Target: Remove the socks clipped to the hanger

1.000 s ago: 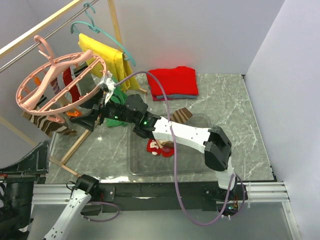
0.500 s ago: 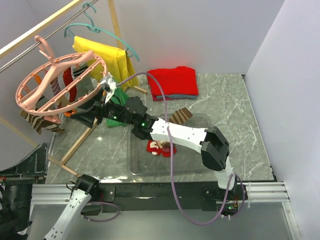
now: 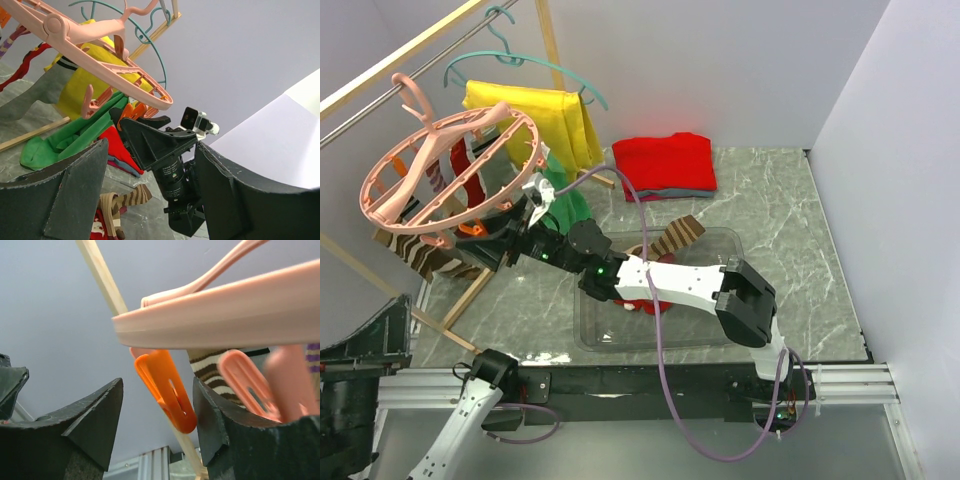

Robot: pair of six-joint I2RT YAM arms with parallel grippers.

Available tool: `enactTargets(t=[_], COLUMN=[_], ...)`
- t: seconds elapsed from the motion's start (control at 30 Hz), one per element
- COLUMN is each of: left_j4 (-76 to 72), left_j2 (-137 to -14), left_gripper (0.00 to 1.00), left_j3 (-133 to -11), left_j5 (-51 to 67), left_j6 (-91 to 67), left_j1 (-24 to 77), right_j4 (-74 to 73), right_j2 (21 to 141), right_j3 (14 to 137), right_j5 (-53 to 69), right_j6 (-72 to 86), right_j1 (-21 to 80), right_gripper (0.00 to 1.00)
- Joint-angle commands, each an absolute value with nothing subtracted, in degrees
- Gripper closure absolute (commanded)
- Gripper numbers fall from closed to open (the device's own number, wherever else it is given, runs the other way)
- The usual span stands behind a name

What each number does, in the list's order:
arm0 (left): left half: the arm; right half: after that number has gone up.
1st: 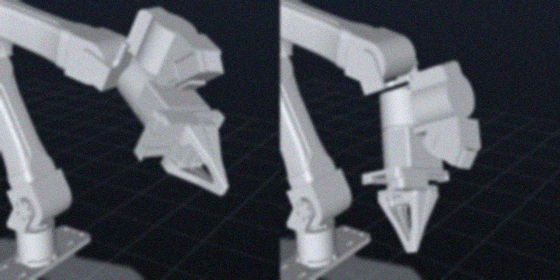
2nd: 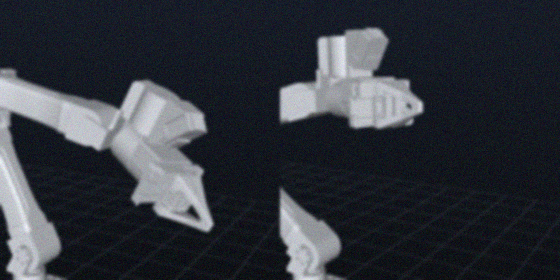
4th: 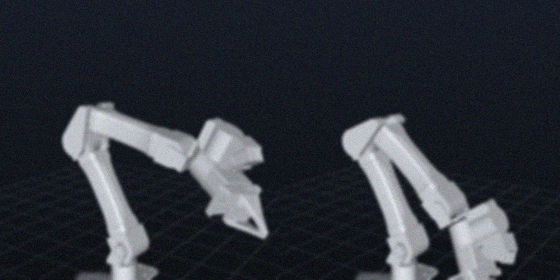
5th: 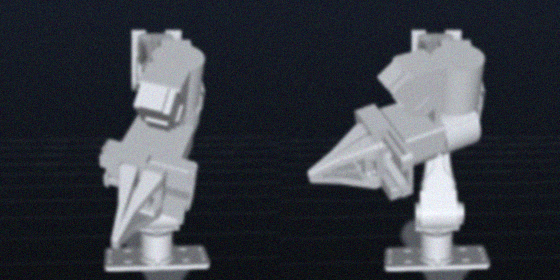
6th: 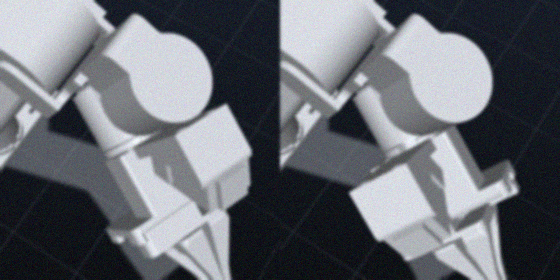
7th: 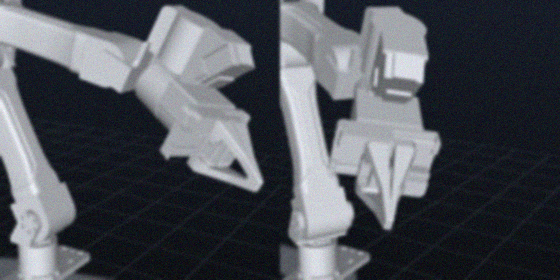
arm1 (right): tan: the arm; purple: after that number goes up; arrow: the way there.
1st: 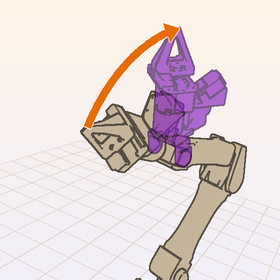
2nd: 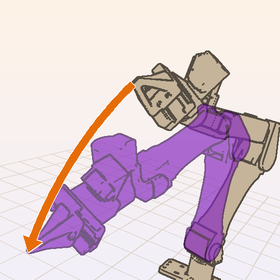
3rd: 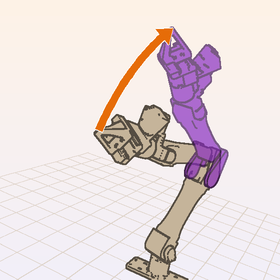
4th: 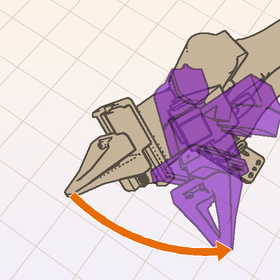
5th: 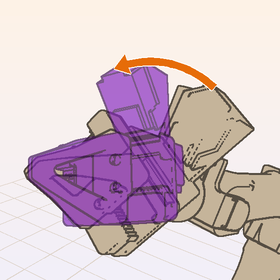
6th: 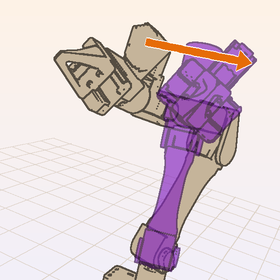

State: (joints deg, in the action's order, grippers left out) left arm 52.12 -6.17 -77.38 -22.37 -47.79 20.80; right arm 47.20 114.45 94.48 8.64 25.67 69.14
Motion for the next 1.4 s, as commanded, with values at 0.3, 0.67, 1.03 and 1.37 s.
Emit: enactTargets(t=[0.3, 0.67, 1.03, 1.37], left_j4=[55.9, 61.8, 63.3, 56.2], left_j2=[-5.8, -6.0, -7.5, -15.1], left_gripper=[0.24, 0.25, 0.23, 0.11], left_j3=[-80.2, -76.3, -69.5, -61.6], left_j5=[-22.7, -27.5, -30.9, -35.9], left_j6=[-48.9, -48.9, -49.4, -48.3], left_j1=[20.5, 20.5, 20.5, 20.5], right_j4=[51.1, 39.1, 26.1, 22.5], right_j2=[108.6, 100.7, 97.1, 96.5], right_j3=[91.1, 88.4, 90.9, 93.3], right_j5=[4.2, 2.9, 12.8, 23.2], right_j6=[22.1, 21.0, 21.6, 23.7], right_j1=[70.4, 68.3, 60.2, 52.9], right_gripper=[0.77, 1.00, 1.00, 1.00])
